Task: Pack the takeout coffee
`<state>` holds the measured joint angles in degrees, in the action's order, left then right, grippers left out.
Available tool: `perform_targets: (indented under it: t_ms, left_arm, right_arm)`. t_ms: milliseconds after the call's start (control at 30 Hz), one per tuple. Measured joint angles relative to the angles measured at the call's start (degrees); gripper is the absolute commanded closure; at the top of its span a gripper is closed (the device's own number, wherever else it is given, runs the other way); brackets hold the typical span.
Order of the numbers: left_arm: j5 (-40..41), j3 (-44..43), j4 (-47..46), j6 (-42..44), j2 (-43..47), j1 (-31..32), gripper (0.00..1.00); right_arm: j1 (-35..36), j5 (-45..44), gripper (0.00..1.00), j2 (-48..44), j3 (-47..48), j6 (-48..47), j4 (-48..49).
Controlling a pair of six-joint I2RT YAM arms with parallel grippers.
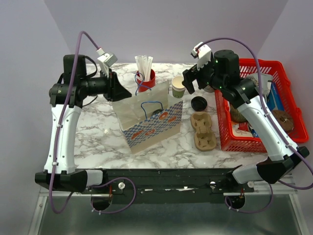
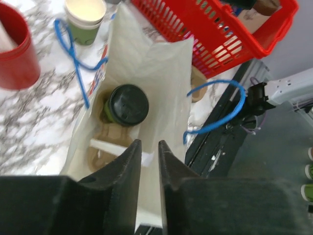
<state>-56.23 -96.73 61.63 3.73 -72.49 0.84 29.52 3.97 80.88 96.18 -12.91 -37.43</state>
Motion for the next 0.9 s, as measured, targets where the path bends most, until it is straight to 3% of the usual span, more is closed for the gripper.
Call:
perform_targets:
  t_ms: [200, 367, 600, 900]
  left_arm:
    - [-0.37, -0.55, -11.98, -6.47, -5.09, 7.34, 0.5]
    - [0.09, -8.7, -18.58, -10.49, -11.45, 7.98, 0.23]
    - [8.87, -17.92, -20.94, -7.26, -13.09, 6.8, 0.02]
    - [21.44, -9.51, -23.58, -6.45, -10.82, 3.23, 0.01]
  right_arm:
    - [0.0, 2.97, 0.0, 0.55, 1.7, 0.13, -2.58]
    - [0.0, 3.65, 0.0, 0.85, 3.78, -0.61, -3.21]
    - [0.0, -0.83, 0.0, 0.11, 3.08, 1.6, -2.27]
    - [0.0, -12.09, 0.0, -4.37, -1.88, 2.82, 1.79]
